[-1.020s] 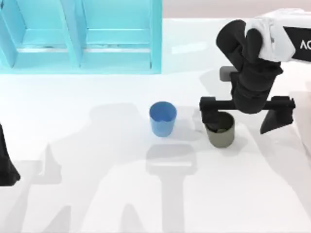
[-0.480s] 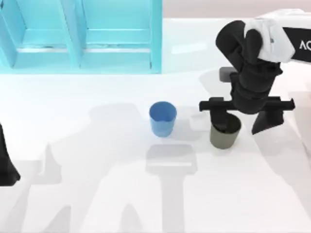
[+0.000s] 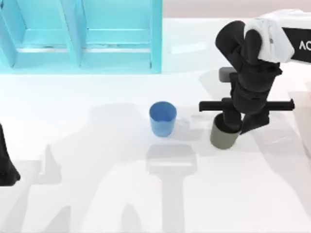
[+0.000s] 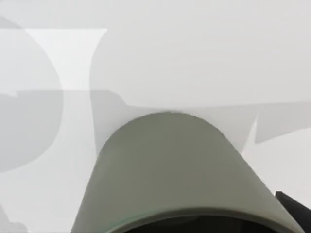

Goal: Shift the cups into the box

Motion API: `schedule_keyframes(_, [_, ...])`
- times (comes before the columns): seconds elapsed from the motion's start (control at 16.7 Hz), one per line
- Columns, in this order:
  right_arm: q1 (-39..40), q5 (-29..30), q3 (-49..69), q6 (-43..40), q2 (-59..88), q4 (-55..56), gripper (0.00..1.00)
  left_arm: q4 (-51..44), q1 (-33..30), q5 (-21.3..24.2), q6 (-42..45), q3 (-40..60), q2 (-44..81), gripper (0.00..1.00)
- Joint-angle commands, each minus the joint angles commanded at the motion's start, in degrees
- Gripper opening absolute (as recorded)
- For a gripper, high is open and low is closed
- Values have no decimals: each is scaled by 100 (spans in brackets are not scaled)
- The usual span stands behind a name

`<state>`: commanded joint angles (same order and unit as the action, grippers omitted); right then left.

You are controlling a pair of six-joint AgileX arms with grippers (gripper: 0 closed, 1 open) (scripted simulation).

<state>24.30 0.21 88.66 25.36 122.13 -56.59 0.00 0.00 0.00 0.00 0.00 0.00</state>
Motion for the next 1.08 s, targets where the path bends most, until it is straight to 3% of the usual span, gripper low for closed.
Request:
schedule_keyframes(0.54, [-94, -1, 44, -73, -68, -95, 0, 0, 0, 0, 0, 0, 0, 100])
schedule_keyframes(1.08, [-1387, -7, 638, -1383, -1091, -1730, 0, 0, 0, 0, 0, 0, 0, 100])
